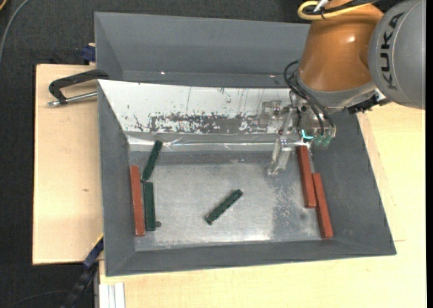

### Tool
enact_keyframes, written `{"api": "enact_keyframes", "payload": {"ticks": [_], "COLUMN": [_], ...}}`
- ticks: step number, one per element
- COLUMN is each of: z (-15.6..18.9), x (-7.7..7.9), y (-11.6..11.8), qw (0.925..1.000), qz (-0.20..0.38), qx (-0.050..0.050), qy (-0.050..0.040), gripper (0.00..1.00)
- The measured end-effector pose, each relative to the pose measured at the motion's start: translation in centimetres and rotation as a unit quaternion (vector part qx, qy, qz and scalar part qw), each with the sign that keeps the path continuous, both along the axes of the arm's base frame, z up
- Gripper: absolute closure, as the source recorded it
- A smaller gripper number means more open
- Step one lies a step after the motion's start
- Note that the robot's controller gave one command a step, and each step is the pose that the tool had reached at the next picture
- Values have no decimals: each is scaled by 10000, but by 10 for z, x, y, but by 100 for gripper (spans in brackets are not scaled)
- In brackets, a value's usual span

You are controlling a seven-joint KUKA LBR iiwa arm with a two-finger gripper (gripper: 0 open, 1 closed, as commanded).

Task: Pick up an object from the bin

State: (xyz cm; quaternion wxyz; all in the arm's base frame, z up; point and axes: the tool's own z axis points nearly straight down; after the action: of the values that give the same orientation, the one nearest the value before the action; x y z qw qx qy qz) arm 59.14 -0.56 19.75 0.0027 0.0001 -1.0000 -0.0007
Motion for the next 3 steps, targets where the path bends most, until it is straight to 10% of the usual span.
{"api": "enact_keyframes", "payload": {"ticks": [1,2,3], "z": [15,-130,-127], "x": [-22,-45,-41], "y": [20,51,66], "qw": [9956,9762,9588], "qz": [933,2171,2840], "qx": [0,11,5], "qy": [-37,1,-56], "gripper": [0,0,0]}}
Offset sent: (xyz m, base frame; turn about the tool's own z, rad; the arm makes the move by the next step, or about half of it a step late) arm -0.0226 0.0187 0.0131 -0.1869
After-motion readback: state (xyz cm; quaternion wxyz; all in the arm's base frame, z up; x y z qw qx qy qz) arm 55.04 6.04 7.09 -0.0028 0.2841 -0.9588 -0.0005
